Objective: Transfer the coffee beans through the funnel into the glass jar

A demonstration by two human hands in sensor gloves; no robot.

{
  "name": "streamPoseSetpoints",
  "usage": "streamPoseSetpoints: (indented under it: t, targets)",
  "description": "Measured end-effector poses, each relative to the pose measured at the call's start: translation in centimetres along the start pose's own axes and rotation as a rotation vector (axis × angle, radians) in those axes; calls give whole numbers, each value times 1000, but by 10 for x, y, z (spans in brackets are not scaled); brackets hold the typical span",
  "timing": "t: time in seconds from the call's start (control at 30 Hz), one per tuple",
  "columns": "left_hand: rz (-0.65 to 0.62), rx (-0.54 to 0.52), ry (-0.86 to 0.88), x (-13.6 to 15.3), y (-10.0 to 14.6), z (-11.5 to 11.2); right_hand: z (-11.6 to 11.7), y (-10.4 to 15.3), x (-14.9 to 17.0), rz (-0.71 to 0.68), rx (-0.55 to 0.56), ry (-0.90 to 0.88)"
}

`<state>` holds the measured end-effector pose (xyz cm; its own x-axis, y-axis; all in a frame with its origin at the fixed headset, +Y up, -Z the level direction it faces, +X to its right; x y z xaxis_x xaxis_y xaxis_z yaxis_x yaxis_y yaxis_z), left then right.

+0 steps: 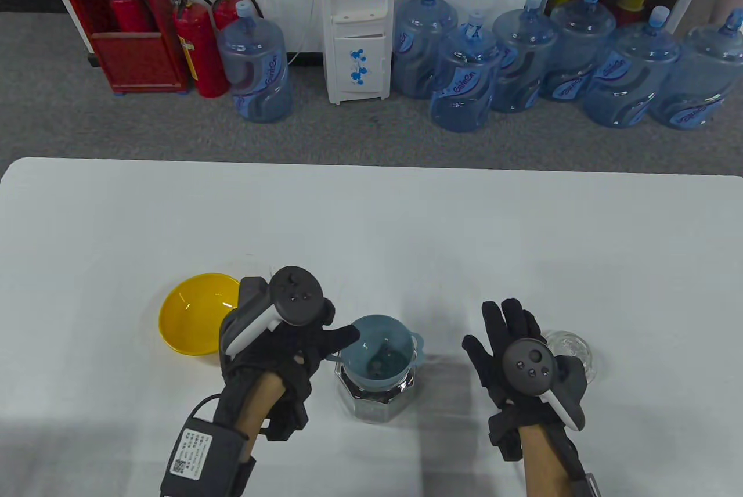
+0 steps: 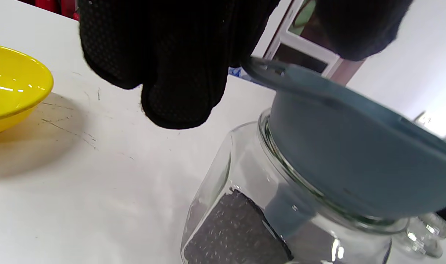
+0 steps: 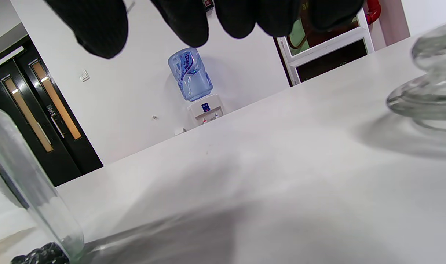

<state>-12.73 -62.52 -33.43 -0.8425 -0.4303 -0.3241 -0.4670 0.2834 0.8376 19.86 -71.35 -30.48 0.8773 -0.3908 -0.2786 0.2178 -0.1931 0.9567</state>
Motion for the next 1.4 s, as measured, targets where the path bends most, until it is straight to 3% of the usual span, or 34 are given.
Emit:
streamPoseSetpoints:
  t: [0.23, 0.5, 0.63, 0.73, 0.83, 0.97, 1.17, 1.4]
  targets:
    - [2, -5, -39, -6, -12, -7, 0, 0, 0, 0, -2, -7]
    - [-89, -111, 34, -8, -1, 2, 0, 0, 1, 3, -3, -5]
    - [-181, -206, 139, -14, 19, 22, 0, 0, 2, 7, -5, -4]
    - [-226, -329, 194, -14, 44, 49, 0, 0, 2, 9, -5, -2]
    - [-156, -540, 75, -2, 74, 80, 0, 0, 2, 9, -6, -3]
    - [40, -688, -97, 39, 99, 95, 1, 0, 2, 11, -13, -2]
    - [291, -657, -197, 117, 105, 70, 2, 0, 2, 11, -19, -2]
    - [444, -555, -345, 163, 93, 38, 2, -1, 2, 15, -26, 1]
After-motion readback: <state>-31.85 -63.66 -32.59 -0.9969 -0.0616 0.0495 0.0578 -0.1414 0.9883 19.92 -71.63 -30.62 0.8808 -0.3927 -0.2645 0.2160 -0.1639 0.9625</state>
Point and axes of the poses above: the tracker on the back of each hand, its own x axis roughly to the little-finger side, its own y axis roughly from the fingertips to the wrist, z = x × y, the point moved 4 cm from there along -y, roughly from the wrist to the fingertips, and after that the axes turned 15 degrees about -z, right-handed, at the moved point
